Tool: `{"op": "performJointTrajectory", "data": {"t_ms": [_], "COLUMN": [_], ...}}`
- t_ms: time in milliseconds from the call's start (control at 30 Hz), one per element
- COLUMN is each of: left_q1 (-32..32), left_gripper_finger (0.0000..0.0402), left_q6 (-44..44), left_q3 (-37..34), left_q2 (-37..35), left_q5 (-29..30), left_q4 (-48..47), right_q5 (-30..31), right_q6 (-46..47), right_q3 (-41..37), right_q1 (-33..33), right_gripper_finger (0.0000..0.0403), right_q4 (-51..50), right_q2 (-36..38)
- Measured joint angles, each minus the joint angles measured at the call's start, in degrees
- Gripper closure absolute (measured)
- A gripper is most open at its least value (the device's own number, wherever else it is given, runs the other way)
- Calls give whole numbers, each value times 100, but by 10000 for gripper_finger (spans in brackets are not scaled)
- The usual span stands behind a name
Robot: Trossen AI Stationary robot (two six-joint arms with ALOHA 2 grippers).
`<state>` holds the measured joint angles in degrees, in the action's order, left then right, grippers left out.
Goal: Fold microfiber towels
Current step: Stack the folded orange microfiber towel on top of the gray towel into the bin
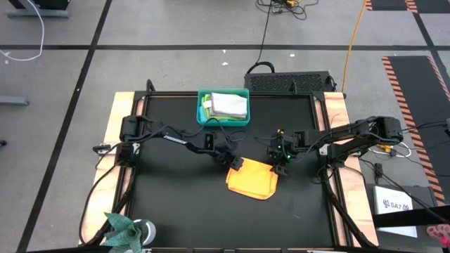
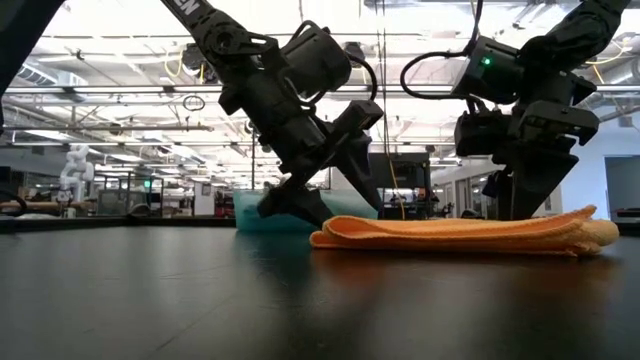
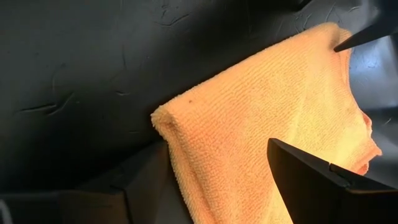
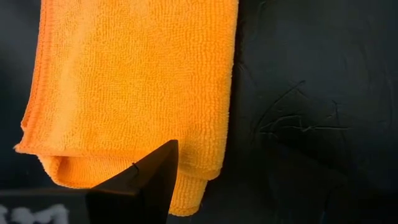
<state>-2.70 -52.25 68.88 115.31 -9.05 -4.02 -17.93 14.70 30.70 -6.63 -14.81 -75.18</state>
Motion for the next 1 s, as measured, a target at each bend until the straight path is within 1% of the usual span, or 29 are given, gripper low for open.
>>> {"op": "performJointTrajectory", "data": {"t_ms": [167,267,333,467,567,633,733,867,933,967,1000], "left_q1": [22,22,54,83,56,28,-2,0,0,2,6], "left_gripper_finger": [124,124,124,124,136,161,224,333,380,388,389], "left_q6": [5,-63,-78,-49,-52,-137,-192,-38,38,57,68], "left_q3": [-7,-7,2,9,6,0,-4,-11,-11,-11,-11], "left_q2": [41,107,214,226,212,214,222,232,234,234,234], "left_q5": [18,-171,-196,-176,-156,-186,-161,-117,-115,-93,-40], "left_q4": [185,370,515,513,540,567,532,523,551,571,584], "right_q5": [13,15,19,26,32,41,50,167,179,128,76], "right_q6": [2,24,104,109,109,109,109,174,364,446,556], "right_q3": [0,0,2,4,4,4,-42,-279,-509,-639,-769], "right_q1": [0,0,0,0,0,0,0,-7,-13,-11,-5], "right_gripper_finger": [181,181,181,181,183,195,235,320,369,385,393], "right_q4": [0,0,-2,-5,-9,-17,32,303,699,978,1266], "right_q2": [2,2,4,4,4,4,4,26,31,33,33]}}
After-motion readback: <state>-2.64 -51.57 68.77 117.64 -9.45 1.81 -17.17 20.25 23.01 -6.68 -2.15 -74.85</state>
